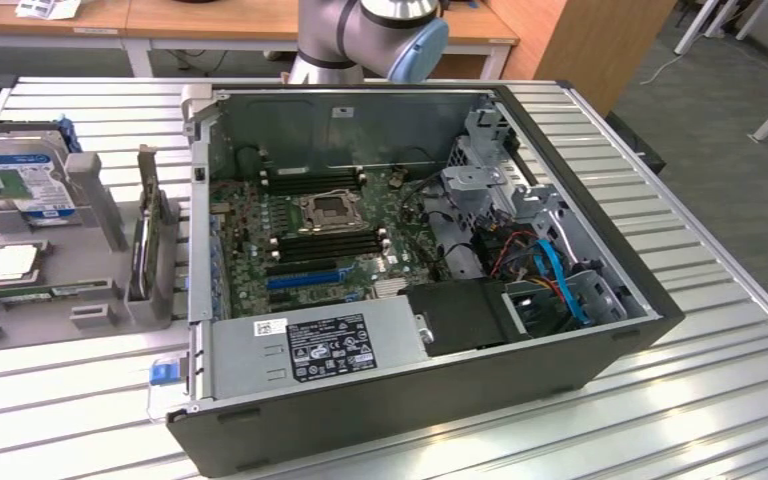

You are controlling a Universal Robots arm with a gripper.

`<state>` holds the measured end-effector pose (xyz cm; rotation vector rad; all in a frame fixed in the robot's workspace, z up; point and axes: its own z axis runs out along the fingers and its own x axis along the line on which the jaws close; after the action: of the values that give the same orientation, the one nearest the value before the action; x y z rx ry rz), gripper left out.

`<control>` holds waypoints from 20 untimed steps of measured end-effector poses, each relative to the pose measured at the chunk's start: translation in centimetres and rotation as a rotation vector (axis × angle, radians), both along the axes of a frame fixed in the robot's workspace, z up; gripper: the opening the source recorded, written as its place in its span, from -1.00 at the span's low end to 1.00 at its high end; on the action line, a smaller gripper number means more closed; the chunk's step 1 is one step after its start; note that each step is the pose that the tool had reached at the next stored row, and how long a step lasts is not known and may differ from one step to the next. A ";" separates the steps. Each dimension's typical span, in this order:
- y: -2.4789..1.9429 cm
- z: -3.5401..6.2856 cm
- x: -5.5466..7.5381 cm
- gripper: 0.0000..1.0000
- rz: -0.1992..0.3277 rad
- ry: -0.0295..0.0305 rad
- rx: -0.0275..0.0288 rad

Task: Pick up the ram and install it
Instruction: 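Pick up the ram and move it above insertion slot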

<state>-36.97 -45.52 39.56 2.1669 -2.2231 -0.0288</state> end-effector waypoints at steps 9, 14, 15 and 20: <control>0.00 0.12 0.0 -0.76 0.000 0.0003 -0.0002; 0.00 0.12 0.6 -0.76 0.000 0.0005 -0.0002; 0.00 0.11 0.8 -0.76 0.000 0.0006 -0.0001; 0.00 0.11 1.6 -0.76 0.000 0.0014 -0.0001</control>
<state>-35.34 -45.52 39.67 2.1664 -2.2222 -0.0302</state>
